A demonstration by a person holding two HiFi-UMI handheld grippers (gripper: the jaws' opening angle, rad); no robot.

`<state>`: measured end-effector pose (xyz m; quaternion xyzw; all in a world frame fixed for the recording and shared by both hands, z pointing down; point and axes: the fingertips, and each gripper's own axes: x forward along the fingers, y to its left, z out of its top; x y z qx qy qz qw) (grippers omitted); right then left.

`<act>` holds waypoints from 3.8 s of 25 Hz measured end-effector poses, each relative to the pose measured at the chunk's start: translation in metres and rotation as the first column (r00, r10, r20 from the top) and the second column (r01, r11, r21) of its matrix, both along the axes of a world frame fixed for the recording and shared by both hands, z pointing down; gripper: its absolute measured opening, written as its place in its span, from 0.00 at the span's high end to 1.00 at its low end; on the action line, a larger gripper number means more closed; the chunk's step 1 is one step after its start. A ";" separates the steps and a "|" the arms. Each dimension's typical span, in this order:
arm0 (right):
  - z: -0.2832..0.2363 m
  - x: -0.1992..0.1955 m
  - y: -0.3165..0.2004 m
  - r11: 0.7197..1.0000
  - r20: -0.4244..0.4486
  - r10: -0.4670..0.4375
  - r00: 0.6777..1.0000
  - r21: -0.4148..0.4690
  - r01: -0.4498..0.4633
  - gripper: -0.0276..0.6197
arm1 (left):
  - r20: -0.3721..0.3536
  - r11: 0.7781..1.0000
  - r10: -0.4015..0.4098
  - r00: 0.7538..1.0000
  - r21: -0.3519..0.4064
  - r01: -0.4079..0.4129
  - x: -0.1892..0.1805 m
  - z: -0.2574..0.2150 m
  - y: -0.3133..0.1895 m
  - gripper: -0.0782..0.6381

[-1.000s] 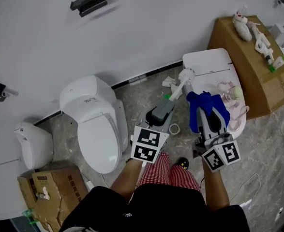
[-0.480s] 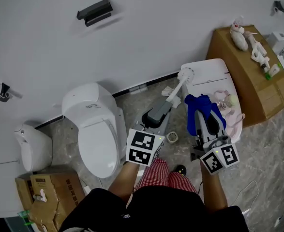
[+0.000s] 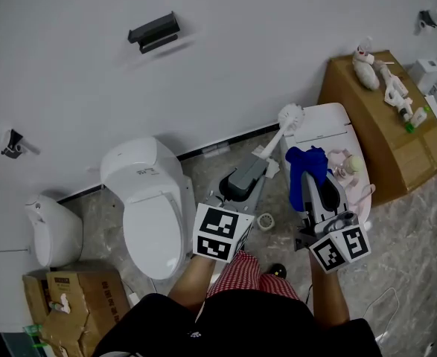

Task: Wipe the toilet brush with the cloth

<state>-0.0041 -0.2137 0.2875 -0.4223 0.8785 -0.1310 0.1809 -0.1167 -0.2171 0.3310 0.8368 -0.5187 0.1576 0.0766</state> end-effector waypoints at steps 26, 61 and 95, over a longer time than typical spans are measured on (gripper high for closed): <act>-0.065 0.022 0.034 0.989 0.054 -0.047 0.997 0.140 0.039 0.86 | -0.029 0.980 0.046 0.999 0.195 -0.039 0.033 -0.087 0.045 0.66; -0.121 0.022 0.090 0.943 0.059 -0.157 0.986 0.306 0.131 0.86 | -0.035 0.934 0.178 0.983 0.321 -0.158 0.086 -0.157 0.111 0.66; -0.139 0.034 0.107 0.918 0.001 -0.111 0.994 0.384 0.103 0.86 | -0.072 0.925 0.206 0.976 0.340 -0.170 0.098 -0.178 0.141 0.66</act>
